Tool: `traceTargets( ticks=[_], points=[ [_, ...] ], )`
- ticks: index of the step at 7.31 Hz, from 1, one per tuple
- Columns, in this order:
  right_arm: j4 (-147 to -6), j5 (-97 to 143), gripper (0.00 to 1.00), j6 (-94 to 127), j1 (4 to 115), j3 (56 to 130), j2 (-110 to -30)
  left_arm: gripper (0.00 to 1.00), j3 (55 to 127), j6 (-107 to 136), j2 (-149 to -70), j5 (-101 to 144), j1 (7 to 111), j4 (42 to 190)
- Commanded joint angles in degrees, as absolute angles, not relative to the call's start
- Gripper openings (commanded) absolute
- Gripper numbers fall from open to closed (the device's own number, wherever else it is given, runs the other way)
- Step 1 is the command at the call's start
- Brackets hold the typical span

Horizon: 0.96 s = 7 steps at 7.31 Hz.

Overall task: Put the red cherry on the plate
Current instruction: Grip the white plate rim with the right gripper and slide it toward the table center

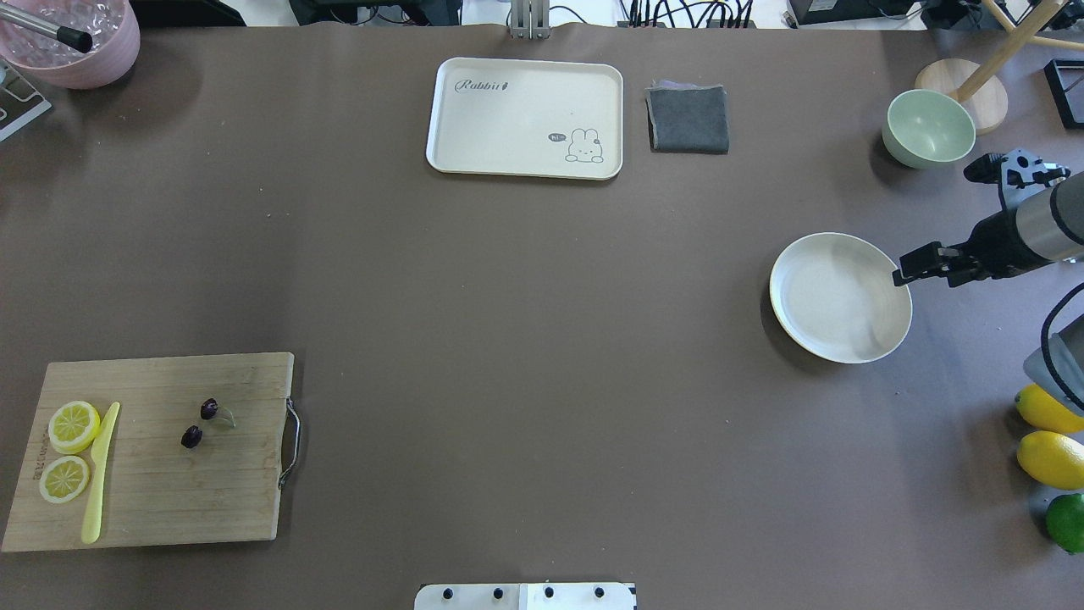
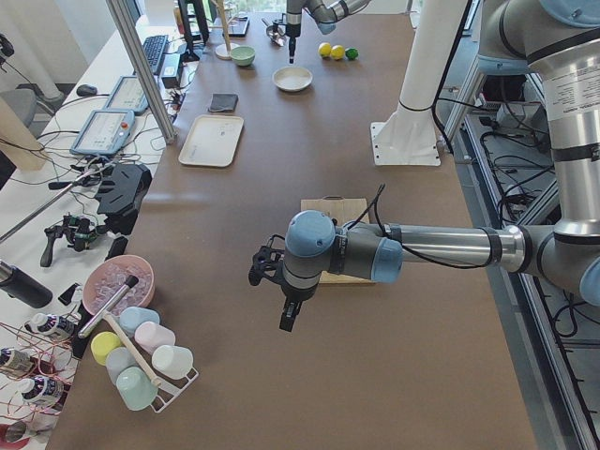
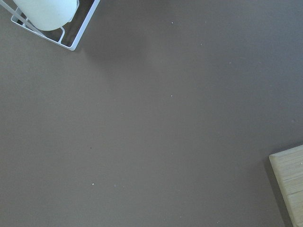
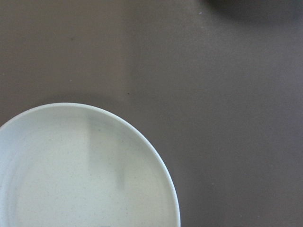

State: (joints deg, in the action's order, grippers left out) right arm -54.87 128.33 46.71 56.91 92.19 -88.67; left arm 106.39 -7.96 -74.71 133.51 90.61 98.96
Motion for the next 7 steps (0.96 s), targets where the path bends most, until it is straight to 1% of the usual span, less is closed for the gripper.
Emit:
traceTargets(
  ticks=[1,2,3,4,5,6,7],
  points=[
    [-54.8,128.1,0.78,46.8,54.9,90.3,-87.4,0.98,106.3,-7.9,-74.7,133.5,90.7,99.0],
    [-54.8,128.0,0.71,46.8,54.9,90.2,-87.4,0.98,106.3,-7.9,-74.7,133.5,90.8,99.0],
    [-54.9,127.9,0.54,46.8,54.9,89.7,-87.4,0.98,106.3,-7.9,-74.7,133.5,90.7,99.0],
    [-54.9,127.9,0.29,46.8,54.9,89.4,-87.4,0.98,106.3,-7.9,-74.7,133.5,90.7,99.0],
    [-54.9,128.0,0.01,46.8,54.9,89.1,-87.3,0.98,106.3,-7.9,-74.6,133.6,90.7,98.9],
    [-54.9,128.5,0.0,46.9,54.9,89.3,-87.3,0.98,106.2,-5.6,-74.7,137.7,90.6,98.4],
    [-55.2,129.2,0.0,47.4,54.9,89.5,-85.8,0.98,106.1,2.5,-74.7,140.5,90.6,100.2]
  ],
)
